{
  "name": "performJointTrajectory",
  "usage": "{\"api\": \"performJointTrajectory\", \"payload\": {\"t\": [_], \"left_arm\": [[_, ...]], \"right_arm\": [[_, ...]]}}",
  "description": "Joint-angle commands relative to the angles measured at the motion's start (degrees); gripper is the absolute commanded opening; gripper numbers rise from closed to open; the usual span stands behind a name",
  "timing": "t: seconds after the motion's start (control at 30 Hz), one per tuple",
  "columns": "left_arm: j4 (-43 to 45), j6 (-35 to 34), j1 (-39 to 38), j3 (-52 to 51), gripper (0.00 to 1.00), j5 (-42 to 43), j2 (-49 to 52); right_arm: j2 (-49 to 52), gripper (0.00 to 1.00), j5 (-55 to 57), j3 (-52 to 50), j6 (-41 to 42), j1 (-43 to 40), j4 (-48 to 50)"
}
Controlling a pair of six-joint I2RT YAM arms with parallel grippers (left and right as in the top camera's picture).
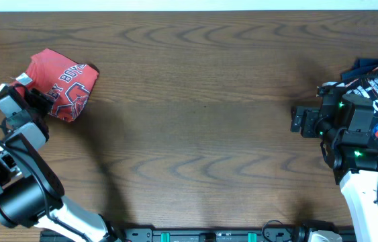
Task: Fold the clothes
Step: 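Reach the left gripper to the folded red t-shirt and grasp its edge, then lift and drag the red t-shirt rightward with the left gripper to unfold it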
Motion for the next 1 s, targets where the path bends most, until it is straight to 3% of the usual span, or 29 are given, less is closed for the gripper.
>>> {"api": "performJointTrajectory", "payload": {"t": [0.0,0.27,0.37,0.4,0.47,0.8,0.97], "left_arm": [[1.1,-0.2,-0.1,0.5,0.78,0.0,2.4],[2.8,-0.4,-1.1,0.5,0.77,0.8,3.8],[2.9,-0.4,-1.4,0.5,0.52,1.0,3.8],[2.9,-0.4,-1.4,0.5,0.33,1.6,3.8],[3.3,-1.3,-1.4,0.5,0.07,3.3,3.8],[7.0,-5.0,-1.4,0.5,0.06,13.3,-1.8],[6.9,-5.1,-2.2,0.5,0.06,25.3,-10.3]], "right_arm": [[-0.1,0.94,-0.5,1.2,-0.2,-0.4,-0.1],[-0.1,0.94,-0.5,1.2,-0.2,-0.4,-0.1],[-0.1,0.93,-0.5,1.2,-0.2,-0.4,-0.1],[-0.1,0.93,-0.5,1.2,-0.2,-0.4,-0.1],[-0.1,0.92,-0.5,1.2,-0.2,-0.4,-0.1],[-0.1,0.92,-0.4,1.2,-0.2,-0.4,0.0],[-0.1,0.92,-0.4,1.2,-0.2,-0.4,0.2]]}}
